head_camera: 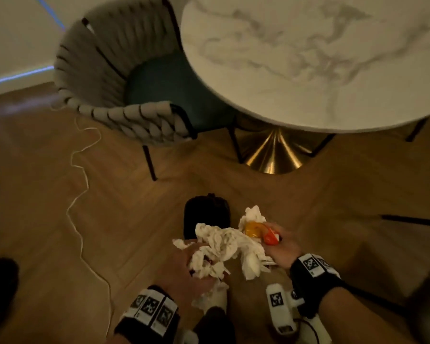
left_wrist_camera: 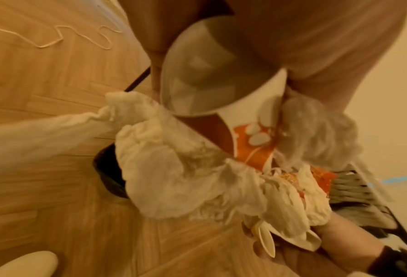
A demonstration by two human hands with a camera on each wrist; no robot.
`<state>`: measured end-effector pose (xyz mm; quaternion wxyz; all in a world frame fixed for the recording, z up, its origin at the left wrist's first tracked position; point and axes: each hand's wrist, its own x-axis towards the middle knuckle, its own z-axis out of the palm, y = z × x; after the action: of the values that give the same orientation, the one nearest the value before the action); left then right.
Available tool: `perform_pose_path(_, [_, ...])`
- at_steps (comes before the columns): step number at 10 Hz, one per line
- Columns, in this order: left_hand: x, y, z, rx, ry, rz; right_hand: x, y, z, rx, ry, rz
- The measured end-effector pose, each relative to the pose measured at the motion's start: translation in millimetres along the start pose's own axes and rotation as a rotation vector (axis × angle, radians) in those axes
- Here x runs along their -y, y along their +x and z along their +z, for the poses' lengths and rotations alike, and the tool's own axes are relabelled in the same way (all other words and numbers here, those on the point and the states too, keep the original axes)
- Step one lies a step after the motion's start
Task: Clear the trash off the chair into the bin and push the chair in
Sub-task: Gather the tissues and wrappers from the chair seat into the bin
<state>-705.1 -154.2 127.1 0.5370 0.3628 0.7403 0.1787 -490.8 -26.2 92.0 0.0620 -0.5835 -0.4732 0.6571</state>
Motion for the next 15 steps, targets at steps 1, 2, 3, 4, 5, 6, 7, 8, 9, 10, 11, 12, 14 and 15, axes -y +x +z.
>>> perform_pose_path(1, [57,58,-16,-0.027,0.032,-0.016,-5,75,48,0.021,-0.046,0.041])
perform_pose_path(2, [89,106,-24,-0.056,0.059,-0.004,-16,141,88,0.067,-0.073,0.096])
perform_pose_path(3, [131,156,-24,-0.083,0.093,-0.018,-44,215,129,0.136,-0.172,0.153])
perform_pose_path(4, [173,198,-17,-0.083,0.137,-0.069,-72,277,162,0.266,-0.331,0.223])
perform_pose_path(5, [196,227,-15,-0.100,0.137,-0.125,-86,306,176,0.293,-0.400,0.265])
perform_pose_path(6, [199,235,-16,-0.116,0.145,-0.175,-95,313,174,0.226,-0.328,0.259])
perform_pose_path(7, [190,235,-19,-0.094,0.151,-0.206,-95,309,158,0.143,-0.145,0.286])
perform_pose_path(8, [181,239,-17,-0.045,0.182,-0.215,-92,288,136,0.077,-0.033,0.287])
perform_pose_path(9, [164,253,-10,0.035,0.277,-0.212,-103,246,105,-0.023,0.029,0.245])
perform_pose_path(10, [148,286,4,0.143,0.435,-0.194,-132,198,67,-0.037,-0.059,0.265])
perform_pose_path(11, [142,323,20,0.210,0.640,-0.124,-173,161,31,-0.055,-0.050,0.361])
perform_pose_path(12, [148,348,36,0.199,0.770,-0.107,-208,129,6,-0.053,-0.077,0.391])
perform_pose_path(14, [175,343,54,0.243,0.772,-0.141,-242,98,-20,-0.071,-0.042,0.446])
perform_pose_path(15, [185,332,49,0.197,0.762,-0.156,-231,91,-9,-0.077,-0.019,0.450])
